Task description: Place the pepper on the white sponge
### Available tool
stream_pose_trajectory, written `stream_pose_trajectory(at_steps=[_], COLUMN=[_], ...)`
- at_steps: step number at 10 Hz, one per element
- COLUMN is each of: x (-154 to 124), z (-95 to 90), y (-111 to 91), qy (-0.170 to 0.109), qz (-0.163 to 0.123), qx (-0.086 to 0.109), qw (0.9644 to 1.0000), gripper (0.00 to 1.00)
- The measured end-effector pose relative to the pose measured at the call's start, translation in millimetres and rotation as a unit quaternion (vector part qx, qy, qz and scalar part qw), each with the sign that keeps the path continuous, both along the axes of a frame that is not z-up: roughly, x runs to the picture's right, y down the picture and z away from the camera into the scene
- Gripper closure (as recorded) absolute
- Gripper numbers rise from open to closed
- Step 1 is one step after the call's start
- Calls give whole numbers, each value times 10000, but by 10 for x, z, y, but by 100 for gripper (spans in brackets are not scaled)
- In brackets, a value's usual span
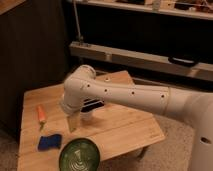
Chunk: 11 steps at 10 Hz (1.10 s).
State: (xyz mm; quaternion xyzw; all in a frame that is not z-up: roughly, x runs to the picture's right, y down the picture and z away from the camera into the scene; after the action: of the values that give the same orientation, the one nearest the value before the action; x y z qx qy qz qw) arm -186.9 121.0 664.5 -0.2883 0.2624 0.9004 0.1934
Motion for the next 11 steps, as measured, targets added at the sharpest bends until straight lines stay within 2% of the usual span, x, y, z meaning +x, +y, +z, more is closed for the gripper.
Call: stream_pose_trajectory(at_steps=[1, 2, 3, 4, 5, 6, 7, 8, 9, 10, 11], x=[53, 126, 184, 272, 320, 399, 487, 545, 581, 628, 612], z=[-15, -52, -85, -137, -179, -215, -263, -299, -330, -336, -318], y=[-26, -30, -19, 10, 31, 63, 97, 128, 159, 163, 115], qy=[236, 613, 965, 1492, 1778, 2046, 2275, 2392, 2457, 2542, 2481], qz=[205, 605, 1034, 1722, 2165, 2668, 3236, 3624, 3921, 4101, 4138], qx=[130, 285, 403, 598, 698, 773, 842, 871, 878, 848, 717], qw=[9994, 9959, 9891, 9719, 9574, 9386, 9146, 8966, 8821, 8718, 8729], gripper=[20, 20, 20, 20, 20, 20, 20, 20, 20, 20, 20])
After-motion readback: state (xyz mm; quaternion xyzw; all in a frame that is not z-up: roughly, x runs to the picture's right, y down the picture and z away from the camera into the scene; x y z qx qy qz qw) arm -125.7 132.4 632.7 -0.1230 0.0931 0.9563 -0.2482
